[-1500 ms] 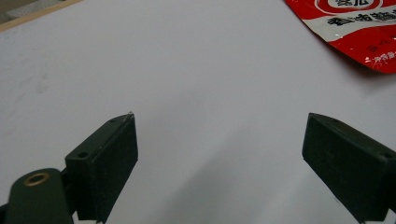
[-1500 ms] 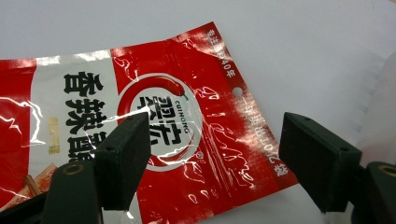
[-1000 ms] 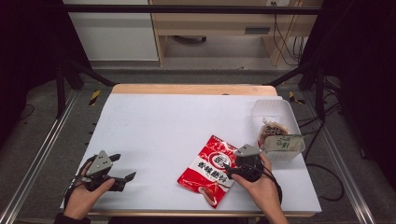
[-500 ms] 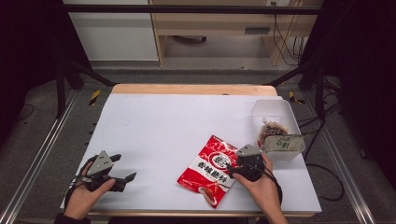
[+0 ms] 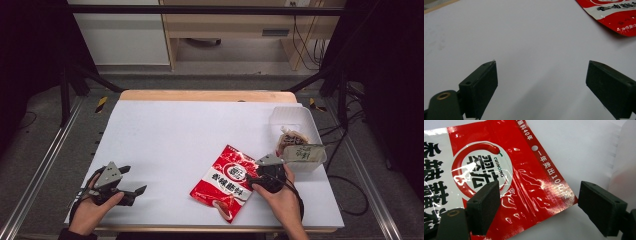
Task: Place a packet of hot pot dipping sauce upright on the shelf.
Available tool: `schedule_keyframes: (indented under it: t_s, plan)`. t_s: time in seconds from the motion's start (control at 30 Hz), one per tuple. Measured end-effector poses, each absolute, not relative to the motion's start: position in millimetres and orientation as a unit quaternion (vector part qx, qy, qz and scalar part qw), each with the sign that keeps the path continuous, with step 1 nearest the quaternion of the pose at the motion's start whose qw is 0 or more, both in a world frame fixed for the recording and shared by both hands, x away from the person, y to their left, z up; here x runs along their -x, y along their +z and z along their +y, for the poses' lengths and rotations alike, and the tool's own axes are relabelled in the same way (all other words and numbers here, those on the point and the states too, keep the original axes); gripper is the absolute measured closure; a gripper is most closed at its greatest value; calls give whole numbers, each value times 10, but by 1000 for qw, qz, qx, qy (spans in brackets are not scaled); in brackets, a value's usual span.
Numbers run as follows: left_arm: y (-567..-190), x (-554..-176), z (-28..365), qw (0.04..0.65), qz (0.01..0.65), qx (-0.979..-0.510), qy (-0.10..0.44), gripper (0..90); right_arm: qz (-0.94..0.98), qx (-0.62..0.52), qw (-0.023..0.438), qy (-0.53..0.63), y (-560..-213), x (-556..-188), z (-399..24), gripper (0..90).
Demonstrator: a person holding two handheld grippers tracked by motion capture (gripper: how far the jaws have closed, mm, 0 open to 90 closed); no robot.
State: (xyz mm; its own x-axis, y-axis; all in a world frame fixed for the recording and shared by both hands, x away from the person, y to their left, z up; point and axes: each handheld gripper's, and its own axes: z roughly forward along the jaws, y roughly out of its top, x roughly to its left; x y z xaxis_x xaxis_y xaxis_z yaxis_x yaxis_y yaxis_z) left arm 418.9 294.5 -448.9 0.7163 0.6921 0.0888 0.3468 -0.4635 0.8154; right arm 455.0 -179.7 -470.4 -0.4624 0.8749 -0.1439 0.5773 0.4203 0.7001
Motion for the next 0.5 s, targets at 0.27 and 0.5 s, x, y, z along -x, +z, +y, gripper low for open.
schedule_keyframes:
  t_s: [0.27, 0.5]
  plan:
    - [-4489, -4187, 2940, 412, 311, -831, 208, 102, 801, -459, 257, 287, -4704, -4497, -1796, 186]
    - [-4493, -4188, 2932, 411, 310, -832, 207, 102, 794, -472, 250, 290, -4729, -4509, -1840, 186]
